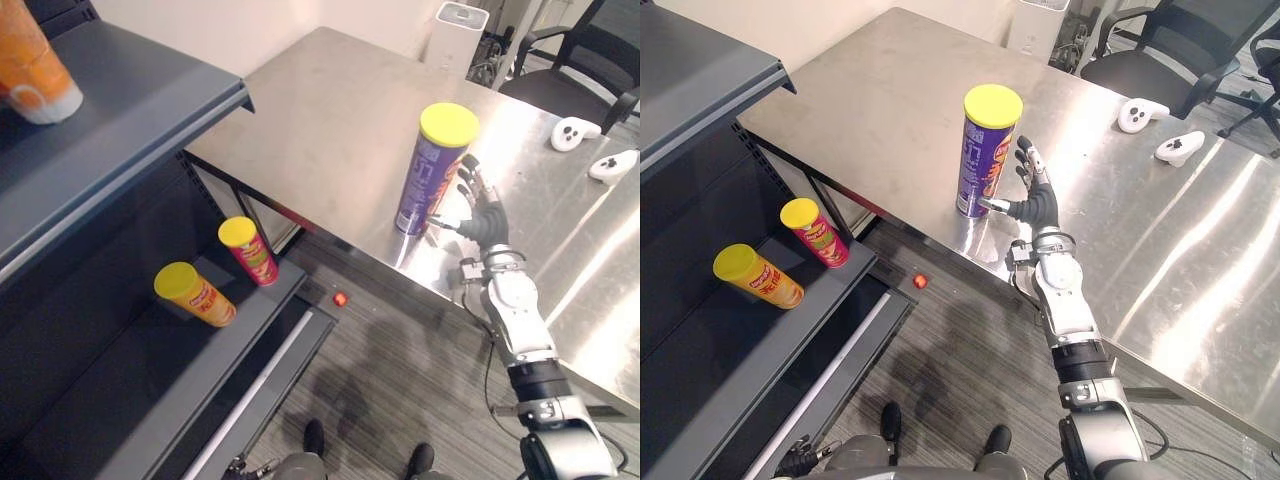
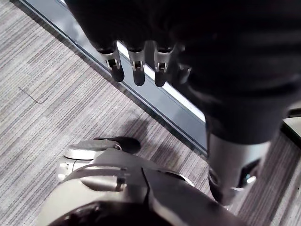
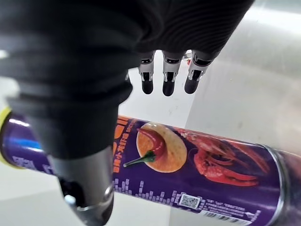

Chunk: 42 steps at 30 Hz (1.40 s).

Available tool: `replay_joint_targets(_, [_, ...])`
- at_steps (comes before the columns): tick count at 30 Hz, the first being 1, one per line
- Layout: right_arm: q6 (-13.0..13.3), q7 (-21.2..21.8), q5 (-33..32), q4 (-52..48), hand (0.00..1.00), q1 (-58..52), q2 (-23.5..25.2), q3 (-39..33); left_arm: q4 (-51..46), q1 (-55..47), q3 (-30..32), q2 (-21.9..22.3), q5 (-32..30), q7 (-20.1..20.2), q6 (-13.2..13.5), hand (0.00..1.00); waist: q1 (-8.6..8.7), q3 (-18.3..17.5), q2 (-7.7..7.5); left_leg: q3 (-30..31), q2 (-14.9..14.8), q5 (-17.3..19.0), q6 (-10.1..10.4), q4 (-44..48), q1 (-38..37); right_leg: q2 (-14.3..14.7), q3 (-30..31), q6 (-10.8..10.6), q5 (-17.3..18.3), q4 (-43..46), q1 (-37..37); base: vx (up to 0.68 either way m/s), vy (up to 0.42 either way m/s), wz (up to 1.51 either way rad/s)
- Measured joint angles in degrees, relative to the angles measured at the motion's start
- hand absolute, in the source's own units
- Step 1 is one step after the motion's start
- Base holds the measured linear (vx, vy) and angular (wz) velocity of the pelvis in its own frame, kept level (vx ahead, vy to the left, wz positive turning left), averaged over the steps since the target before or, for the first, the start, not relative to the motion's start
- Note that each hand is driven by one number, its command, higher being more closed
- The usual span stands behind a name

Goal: Put the gum and the chips on the shelf.

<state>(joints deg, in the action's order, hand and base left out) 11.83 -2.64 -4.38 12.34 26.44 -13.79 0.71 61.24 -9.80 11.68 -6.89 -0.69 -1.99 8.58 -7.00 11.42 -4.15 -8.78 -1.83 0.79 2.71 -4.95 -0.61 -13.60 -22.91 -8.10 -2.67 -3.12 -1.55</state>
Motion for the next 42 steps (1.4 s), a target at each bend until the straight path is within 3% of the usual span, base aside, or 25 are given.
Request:
replay_joint_targets(11, [-1.4,-1.6,0.0,3.2,0.0,5.9,1.1,0.3,-1.0,0.0,0.3,-0.2,0.6,-0.1,0.0,0.0,-1.3,1.8,-0.81,0.4,0.1,-0.3,0.0,0.0,0.5,0.0,-0.5,0.0,0.0,-0.1,0.2,0.0,0.0,0.02])
replay_joint_targets(12, [-1.4,-2.1,0.0,4.2,1.0,6.7,1.1,0.2,-1.0,0.0,0.3,-0.2,0.6,-0.1,0.0,0.0,-1.29,1.9,-0.82,0.5,0.1,-0.3,0.0,0.0,0.6,0.0,-0.6,0.0,0.0,-0.1,0.2,0.0,0.0,0.0])
replay_joint_targets(18, [-2.0,-3.6,0.0,7.1,1.0,10.1,1.1,-0.3,-1.6,0.0,0.3,-0.1,0.7,-0.3,0.0,0.0,-1.33,2.0,-0.84,1.7,-0.1,-0.6,0.1,0.1,1.5,0.0,-1.6,0.0,0.0,-0.2,0.2,0.01,-0.009,0.1])
replay_joint_targets(25, [-3.7,-4.6,0.0,9.0,1.0,14.9,1.1,-0.3,-2.6,0.0,0.3,0.1,2.3,-0.7,0.0,0.0,-2.62,2.0,-0.89,1.6,-0.6,-0.6,0.1,0.2,1.5,0.3,-1.5,0.0,0.0,0.0,0.2,0.0,-0.002,0.01])
replay_joint_targets(34, [-3.7,-4.6,0.0,8.7,1.0,16.4,1.1,-0.3,-3.1,0.0,0.3,0.1,2.3,-1.4,-0.4,0.0,-2.62,2.0,-0.9,1.4,-0.9,-0.6,0.1,0.4,1.2,0.5,-0.5,0.0,0.0,0.0,0.0,0.0,-0.002,-0.01])
replay_joint_targets(42, [-3.7,-4.6,0.1,1.0,1.0,16.0,1.4,-0.3,-3.2,-0.1,0.5,0.2,2.2,-1.3,-0.4,0.0,-2.51,2.0,-0.93,0.0,-1.3,-0.5,0.3,0.4,-0.4,0.8,0.8,0.0,0.0,0.0,-0.8,-0.01,-0.014,-0.08])
